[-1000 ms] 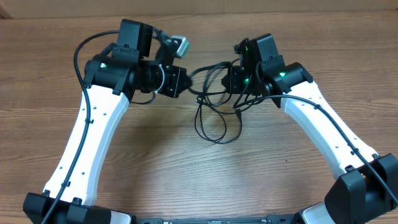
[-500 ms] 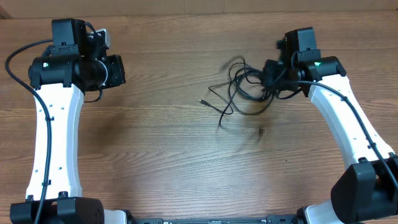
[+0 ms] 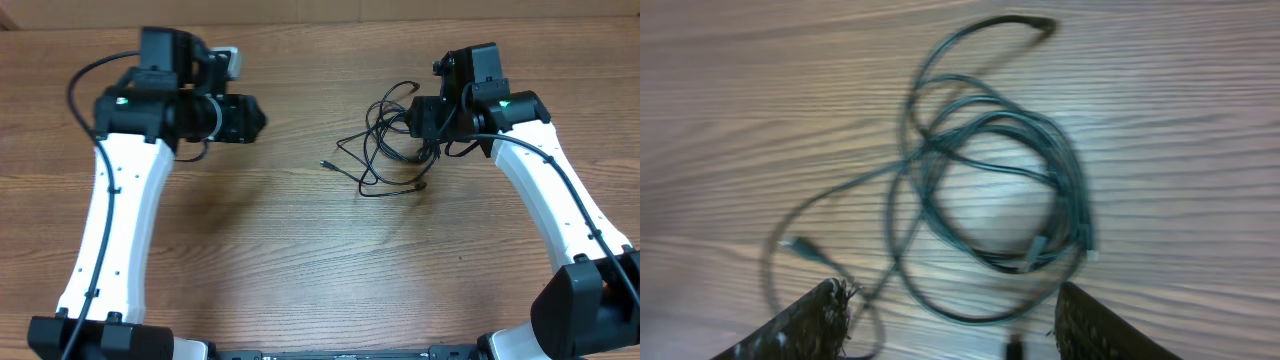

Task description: Untangle cables

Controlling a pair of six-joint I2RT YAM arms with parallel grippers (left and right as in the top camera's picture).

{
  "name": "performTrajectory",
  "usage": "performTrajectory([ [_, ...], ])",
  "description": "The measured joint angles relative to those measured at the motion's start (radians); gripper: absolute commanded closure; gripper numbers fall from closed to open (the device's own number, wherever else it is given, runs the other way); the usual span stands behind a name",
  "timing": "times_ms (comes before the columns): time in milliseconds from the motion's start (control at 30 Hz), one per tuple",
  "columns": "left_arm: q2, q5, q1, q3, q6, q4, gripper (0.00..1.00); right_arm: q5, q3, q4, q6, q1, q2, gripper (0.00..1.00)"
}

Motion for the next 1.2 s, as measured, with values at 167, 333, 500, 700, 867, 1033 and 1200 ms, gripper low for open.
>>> performTrajectory([
  [167, 0.067, 0.006, -0.111, 0.000, -0.010, 0.107, 0.34, 0.136, 0.000, -0.058, 0.074, -0.013, 0.000, 0.29],
  [333, 0.192, 0.006, -0.230, 0.001, -0.064, 0.249, 0.23, 0.169, 0.000, -0.123, 0.169, -0.084, 0.000, 0.10],
  [500, 0.320, 0.006, -0.328, 0.001, -0.158, 0.364, 0.24, 0.116, 0.013, -0.151, 0.176, -0.168, -0.001, 0.05],
  [700, 0.453, 0.007, -0.399, 0.001, -0.303, 0.433, 0.23, 0.052, 0.018, -0.189, 0.152, -0.203, -0.010, 0.04],
  [867, 0.539, 0.005, -0.435, 0.000, -0.381, 0.563, 0.20, 0.031, 0.019, -0.217, 0.145, -0.203, -0.010, 0.04],
  [1033, 0.587, -0.070, -0.462, 0.000, -0.440, 0.666, 0.19, 0.003, 0.019, -0.257, 0.145, -0.203, -0.011, 0.04],
  [1200, 0.618, -0.189, -0.477, 0.000, -0.461, 0.666, 0.22, -0.028, 0.019, -0.272, 0.145, -0.203, -0.011, 0.05],
])
